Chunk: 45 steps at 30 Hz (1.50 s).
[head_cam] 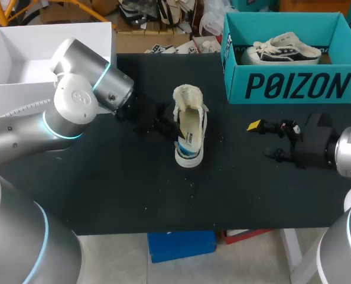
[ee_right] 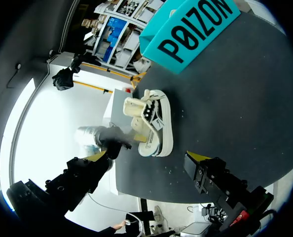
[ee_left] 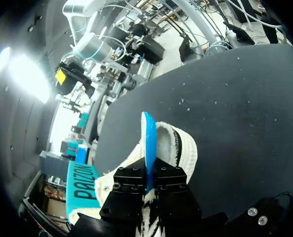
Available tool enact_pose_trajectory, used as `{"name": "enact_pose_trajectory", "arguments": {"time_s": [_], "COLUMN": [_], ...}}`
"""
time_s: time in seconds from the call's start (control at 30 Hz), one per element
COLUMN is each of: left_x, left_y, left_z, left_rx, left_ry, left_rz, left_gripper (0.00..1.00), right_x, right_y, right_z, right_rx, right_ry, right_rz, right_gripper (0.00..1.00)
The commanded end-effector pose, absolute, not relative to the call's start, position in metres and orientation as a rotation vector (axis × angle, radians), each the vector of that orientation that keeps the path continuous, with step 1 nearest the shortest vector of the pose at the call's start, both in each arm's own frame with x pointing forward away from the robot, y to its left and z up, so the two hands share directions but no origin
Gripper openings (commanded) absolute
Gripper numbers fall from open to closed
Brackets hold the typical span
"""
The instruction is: Take the shoe out of the shoebox, open the shoe tongue, remove and reinsert the insole, then place the shoe into the shoebox
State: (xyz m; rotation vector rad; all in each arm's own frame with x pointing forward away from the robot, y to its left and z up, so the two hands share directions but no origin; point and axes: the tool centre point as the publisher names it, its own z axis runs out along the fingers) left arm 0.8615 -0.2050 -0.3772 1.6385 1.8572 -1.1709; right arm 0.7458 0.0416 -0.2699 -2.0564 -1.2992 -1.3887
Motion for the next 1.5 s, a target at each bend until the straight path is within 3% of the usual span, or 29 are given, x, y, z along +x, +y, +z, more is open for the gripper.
{"name": "enact_pose_trajectory", "arguments": {"time_s": [0.03,0.1,0.13,0.17,0.67,0.73,0.8,0.83,0.9,1.07,1.13,1.5], "left_x": [0.864,0.861,0.858,0.857,0.822,0.821,0.821,0.821,0.822,0.822,0.823,0.827], "left_y": [-0.207,-0.206,-0.206,-0.206,-0.195,-0.198,-0.2,-0.202,-0.204,-0.207,-0.207,-0.209], "left_z": [-0.381,-0.378,-0.375,-0.373,-0.366,-0.367,-0.367,-0.368,-0.369,-0.37,-0.371,-0.377], "left_rx": [1.632,1.625,1.623,1.625,1.638,1.638,1.64,1.645,1.647,1.668,1.671,1.676], "left_ry": [1.865,1.86,1.851,1.846,1.811,1.809,1.804,1.802,1.801,1.81,1.812,1.83], "left_rz": [-1.16,-1.159,-1.162,-1.163,-1.201,-1.208,-1.215,-1.219,-1.223,-1.225,-1.225,-1.223], "left_gripper": [0.26,0.53,0.87,0.99,1.0,0.83,0.45,0.38,0.16,0.09,0.0,0.0], "right_x": [0.747,0.747,0.747,0.747,0.747,0.747,0.747,0.747,0.747,0.747,0.747,0.747], "right_y": [0.043,0.043,0.043,0.043,0.043,0.043,0.043,0.043,0.043,0.043,0.043,0.043], "right_z": [-0.27,-0.27,-0.27,-0.27,-0.27,-0.27,-0.27,-0.27,-0.27,-0.27,-0.27,-0.27], "right_rx": [-2.059,-2.059,-2.059,-2.059,-2.059,-2.059,-2.059,-2.059,-2.059,-2.059,-2.059,-2.059], "right_ry": [-1.299,-1.299,-1.299,-1.299,-1.299,-1.299,-1.299,-1.299,-1.299,-1.299,-1.299,-1.299], "right_rz": [-1.387,-1.387,-1.387,-1.387,-1.387,-1.387,-1.387,-1.387,-1.387,-1.387,-1.387,-1.387], "right_gripper": [1.0,1.0,1.0,1.0,1.0,1.0,1.0,1.0,1.0,1.0,1.0,1.0]}}
